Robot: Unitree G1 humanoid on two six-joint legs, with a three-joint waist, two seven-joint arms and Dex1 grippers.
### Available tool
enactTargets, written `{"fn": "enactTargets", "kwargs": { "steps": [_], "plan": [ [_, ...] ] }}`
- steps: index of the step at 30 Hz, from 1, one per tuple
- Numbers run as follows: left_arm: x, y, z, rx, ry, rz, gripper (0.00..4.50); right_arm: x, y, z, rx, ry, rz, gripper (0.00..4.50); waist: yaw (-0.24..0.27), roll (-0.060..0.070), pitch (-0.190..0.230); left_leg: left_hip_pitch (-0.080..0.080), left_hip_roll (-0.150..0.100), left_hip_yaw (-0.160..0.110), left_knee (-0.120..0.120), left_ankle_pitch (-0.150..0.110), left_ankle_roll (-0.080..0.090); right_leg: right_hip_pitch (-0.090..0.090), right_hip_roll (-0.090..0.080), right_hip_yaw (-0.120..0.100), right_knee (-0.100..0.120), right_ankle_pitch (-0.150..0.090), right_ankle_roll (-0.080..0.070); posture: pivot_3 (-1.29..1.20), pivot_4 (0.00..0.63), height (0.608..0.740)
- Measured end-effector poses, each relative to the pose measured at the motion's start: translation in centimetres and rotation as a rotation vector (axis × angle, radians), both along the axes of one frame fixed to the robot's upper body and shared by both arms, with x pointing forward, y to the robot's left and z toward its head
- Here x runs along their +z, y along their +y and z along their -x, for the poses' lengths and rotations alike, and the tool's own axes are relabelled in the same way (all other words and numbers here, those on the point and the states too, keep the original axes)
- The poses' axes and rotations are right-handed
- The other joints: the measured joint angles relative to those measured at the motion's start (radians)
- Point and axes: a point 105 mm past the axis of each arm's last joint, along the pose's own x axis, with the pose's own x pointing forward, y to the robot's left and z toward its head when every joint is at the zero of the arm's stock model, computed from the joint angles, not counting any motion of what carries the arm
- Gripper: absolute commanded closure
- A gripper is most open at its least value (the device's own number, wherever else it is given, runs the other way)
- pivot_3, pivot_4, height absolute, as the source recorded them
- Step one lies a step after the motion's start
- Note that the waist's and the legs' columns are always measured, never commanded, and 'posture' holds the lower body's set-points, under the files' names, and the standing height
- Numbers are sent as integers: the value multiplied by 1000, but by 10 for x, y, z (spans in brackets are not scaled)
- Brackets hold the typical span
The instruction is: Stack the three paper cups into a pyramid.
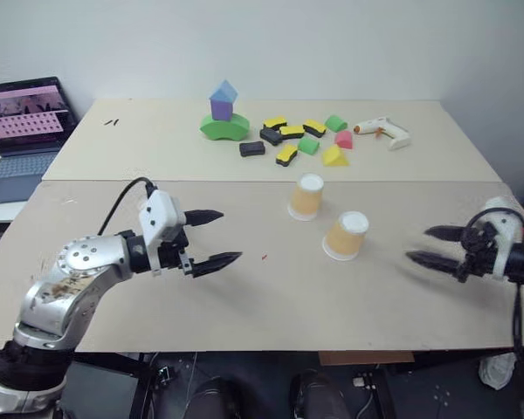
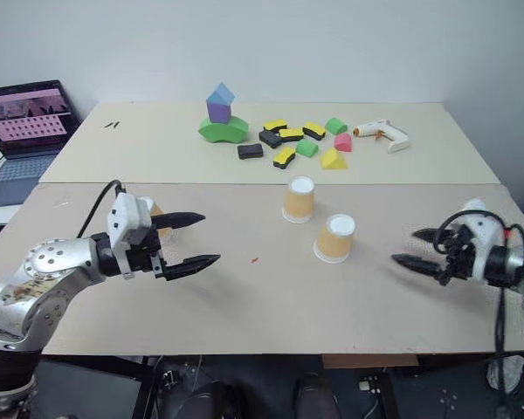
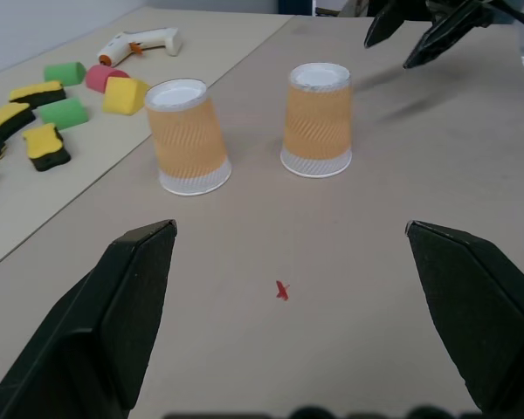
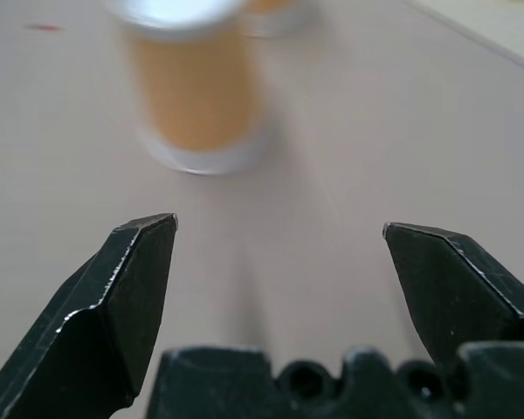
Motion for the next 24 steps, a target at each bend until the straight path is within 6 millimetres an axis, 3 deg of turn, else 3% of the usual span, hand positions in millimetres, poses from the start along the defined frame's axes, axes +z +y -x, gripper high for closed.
{"fn": "enactTargets", "kwargs": {
  "steps": [5,13,24],
  "plan": [
    [-1,-2,-1,5,-7,-4,0,-5,39,-19,51,-30,-39,37,8,0,0,-1,-1,0,1,0,0,-1,-2,0,0,0,0,0,150,703],
    [-2,-2,-1,15,-15,-6,0,3,54,-39,44,-94,-7,37,33,0,0,-4,-2,0,0,0,0,-2,-2,-2,-2,0,0,0,150,703],
    [-3,-3,3,11,-16,-14,0,13,74,-41,108,-122,-32,37,25,0,0,-3,-2,0,0,0,0,-2,-1,-2,-2,0,0,0,150,703]
  ]
}}
